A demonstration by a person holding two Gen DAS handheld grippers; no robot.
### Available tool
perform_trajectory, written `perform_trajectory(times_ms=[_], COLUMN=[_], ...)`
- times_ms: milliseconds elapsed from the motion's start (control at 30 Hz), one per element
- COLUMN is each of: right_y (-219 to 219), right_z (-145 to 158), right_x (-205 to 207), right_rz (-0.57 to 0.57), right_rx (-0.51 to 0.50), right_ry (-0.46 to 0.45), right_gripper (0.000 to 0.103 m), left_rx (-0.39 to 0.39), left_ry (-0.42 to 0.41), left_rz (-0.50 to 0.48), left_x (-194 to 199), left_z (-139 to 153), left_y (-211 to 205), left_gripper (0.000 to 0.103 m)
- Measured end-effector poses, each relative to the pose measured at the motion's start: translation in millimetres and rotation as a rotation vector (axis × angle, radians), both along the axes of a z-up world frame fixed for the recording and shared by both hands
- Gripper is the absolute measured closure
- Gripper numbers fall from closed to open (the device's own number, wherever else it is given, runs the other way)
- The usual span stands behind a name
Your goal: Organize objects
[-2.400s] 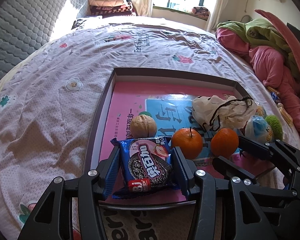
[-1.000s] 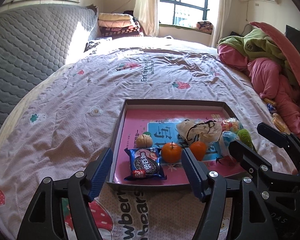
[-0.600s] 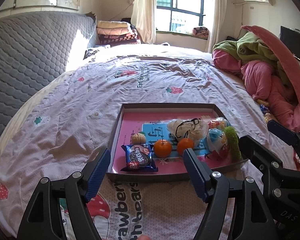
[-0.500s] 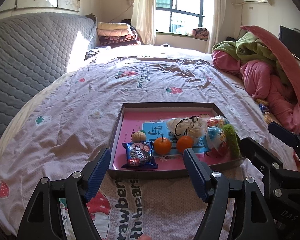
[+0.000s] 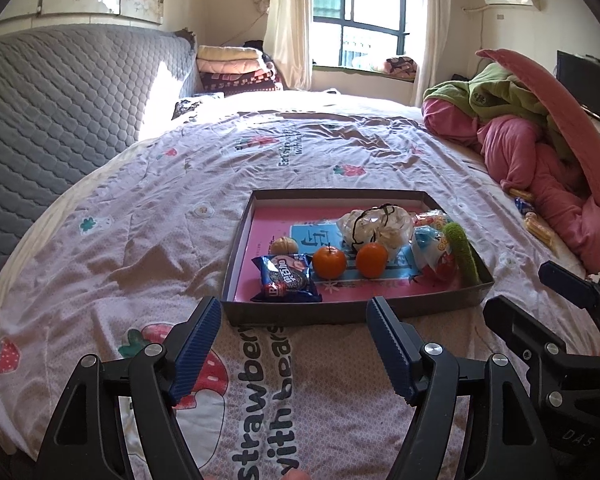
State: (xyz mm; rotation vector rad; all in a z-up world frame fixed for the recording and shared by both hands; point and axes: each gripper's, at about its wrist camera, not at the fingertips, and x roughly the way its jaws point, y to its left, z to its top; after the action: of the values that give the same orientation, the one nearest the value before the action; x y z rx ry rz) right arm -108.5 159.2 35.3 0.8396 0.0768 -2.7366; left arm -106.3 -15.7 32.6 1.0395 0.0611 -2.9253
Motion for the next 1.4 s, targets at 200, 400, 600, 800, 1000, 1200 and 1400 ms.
perform_trajectory(times_ms=[200, 400, 600, 800, 1000, 1200, 1400], right_y=[1.0, 6.1, 5.7, 1.4, 0.2, -0.2, 1.6], right_z=[-19.0, -33.1, -44.4, -50.6, -59.0, -67.8, -79.2], right_x=[7.6, 10.9, 15.5, 20.2, 23.1, 25.4, 23.9], right_rz=[-0.002, -0.016, -0.006, -0.004, -0.018, -0.020, -0.018], right_rx=[0.025, 0.029, 0.028, 0.050, 0.050, 0.050, 0.036], right_ry=[-0.038, -0.055, -0.077, -0.079, -0.079, -0.079, -0.118], right_gripper=[0.017, 0.017, 0.017, 0.017, 0.017, 0.017, 0.017], left_rx=[-0.010, -0.027, -0.018, -0.015, -0.023, -0.021, -0.046], left_ry=[-0.003, -0.017, -0.031, -0.043, -0.061, -0.068, -0.074], left_rz=[-0.005, 0.010, 0.004, 0.000, 0.012, 0.020, 0.021], left_x=[5.0, 8.2, 8.7, 7.4, 7.2, 7.7, 9.0], left_z=[-8.4, -23.0, -35.3, -47.0, -59.1, -68.3, -76.1], left_y=[1.1, 2.3, 1.6, 1.4, 2.0, -1.5, -0.4], left_gripper=[0.027, 0.027, 0.027, 0.027, 0.027, 0.027, 0.027])
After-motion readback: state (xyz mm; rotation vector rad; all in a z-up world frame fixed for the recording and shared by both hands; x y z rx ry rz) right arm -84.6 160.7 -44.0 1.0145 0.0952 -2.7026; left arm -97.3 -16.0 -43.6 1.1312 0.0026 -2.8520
